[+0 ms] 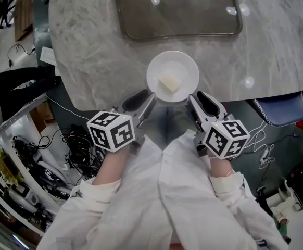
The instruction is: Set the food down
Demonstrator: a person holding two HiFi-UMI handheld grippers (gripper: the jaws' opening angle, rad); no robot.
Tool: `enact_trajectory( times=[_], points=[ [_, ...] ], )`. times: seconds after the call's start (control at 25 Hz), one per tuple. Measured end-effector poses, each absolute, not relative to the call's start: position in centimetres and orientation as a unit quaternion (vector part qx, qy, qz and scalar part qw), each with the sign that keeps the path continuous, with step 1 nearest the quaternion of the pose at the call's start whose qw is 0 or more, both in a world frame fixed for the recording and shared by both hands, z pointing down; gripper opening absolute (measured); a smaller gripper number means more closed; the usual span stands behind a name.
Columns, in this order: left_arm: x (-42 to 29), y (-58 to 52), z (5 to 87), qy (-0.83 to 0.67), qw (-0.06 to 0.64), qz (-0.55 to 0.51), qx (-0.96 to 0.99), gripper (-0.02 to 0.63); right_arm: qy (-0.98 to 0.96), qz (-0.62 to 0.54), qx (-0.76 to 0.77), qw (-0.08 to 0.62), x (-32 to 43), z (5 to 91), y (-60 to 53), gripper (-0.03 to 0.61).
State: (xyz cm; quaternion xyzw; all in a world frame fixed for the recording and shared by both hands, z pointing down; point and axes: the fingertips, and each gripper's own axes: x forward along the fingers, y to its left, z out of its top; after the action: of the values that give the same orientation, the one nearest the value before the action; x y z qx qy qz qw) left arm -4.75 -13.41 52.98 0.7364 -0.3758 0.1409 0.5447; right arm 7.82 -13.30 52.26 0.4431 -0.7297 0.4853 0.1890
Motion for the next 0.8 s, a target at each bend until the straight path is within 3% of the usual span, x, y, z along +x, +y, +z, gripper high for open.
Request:
enact_trajectory(
  times=[0.8],
  points=[
    [-3.84,-14.15,53.37,-0.394,0.571,0.11,0.712,0.11,-0.701,0.522,0.462,0.151,8.19,53.09,-13.82,0.111]
  ],
)
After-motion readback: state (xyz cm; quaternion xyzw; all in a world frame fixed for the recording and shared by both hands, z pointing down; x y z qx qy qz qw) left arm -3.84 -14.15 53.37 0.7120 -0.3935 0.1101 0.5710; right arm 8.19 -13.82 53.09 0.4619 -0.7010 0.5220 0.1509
